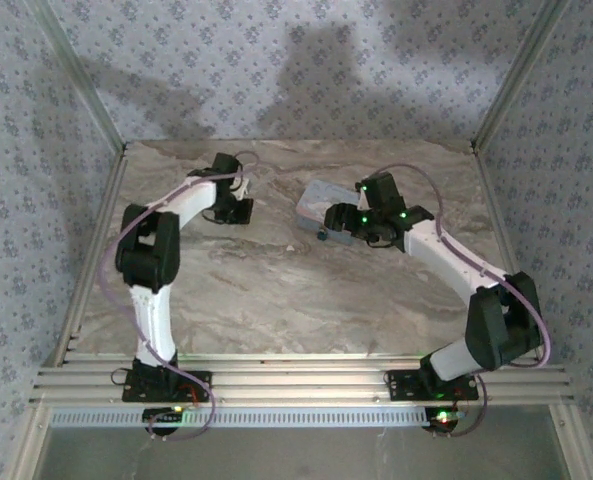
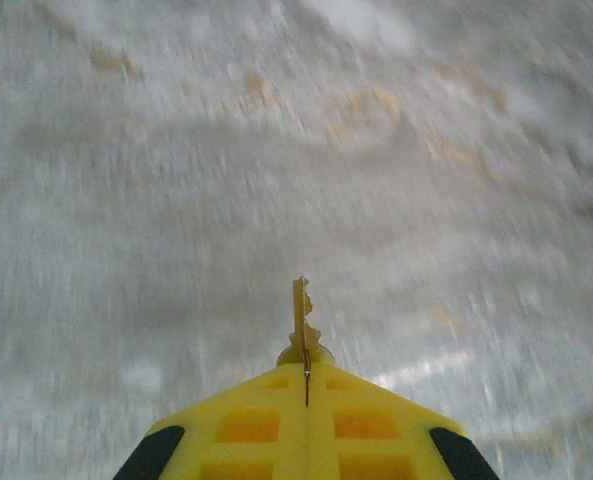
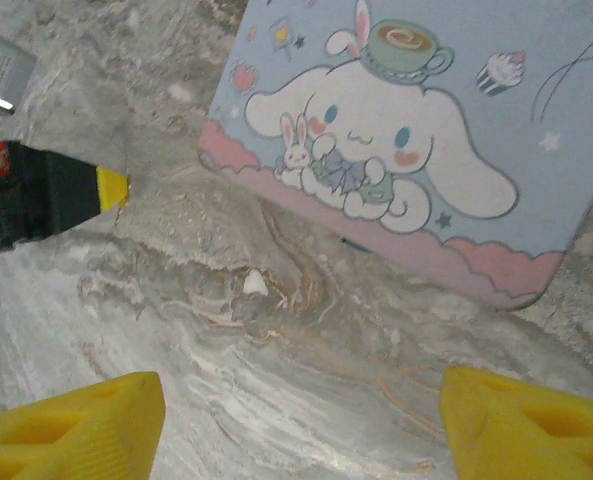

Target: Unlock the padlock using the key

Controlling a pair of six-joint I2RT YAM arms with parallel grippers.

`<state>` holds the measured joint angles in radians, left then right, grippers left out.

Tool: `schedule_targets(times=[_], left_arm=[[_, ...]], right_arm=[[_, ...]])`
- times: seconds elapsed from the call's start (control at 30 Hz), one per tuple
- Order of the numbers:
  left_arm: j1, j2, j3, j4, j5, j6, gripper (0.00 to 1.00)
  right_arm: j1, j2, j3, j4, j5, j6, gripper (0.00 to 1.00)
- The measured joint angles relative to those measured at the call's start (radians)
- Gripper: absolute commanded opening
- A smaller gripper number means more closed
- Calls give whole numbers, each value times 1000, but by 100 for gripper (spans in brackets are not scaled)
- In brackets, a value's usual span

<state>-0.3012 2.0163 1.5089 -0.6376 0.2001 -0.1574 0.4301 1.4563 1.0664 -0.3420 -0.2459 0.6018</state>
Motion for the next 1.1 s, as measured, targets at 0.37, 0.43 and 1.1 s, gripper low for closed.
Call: schedule_targets(times=[0.37,0.43,1.1], left_arm=[[-8,-503,-249,63,192,158,0],[-25,-578,-272,66,235,217,0],[-363,-863,-422,202,161,550,0]], right_arm=[[-6,-114,-82,149,-127,49,63],[-9,-148,-82,165,-152,51,63],[142,-187,99,188,-382,32,52]])
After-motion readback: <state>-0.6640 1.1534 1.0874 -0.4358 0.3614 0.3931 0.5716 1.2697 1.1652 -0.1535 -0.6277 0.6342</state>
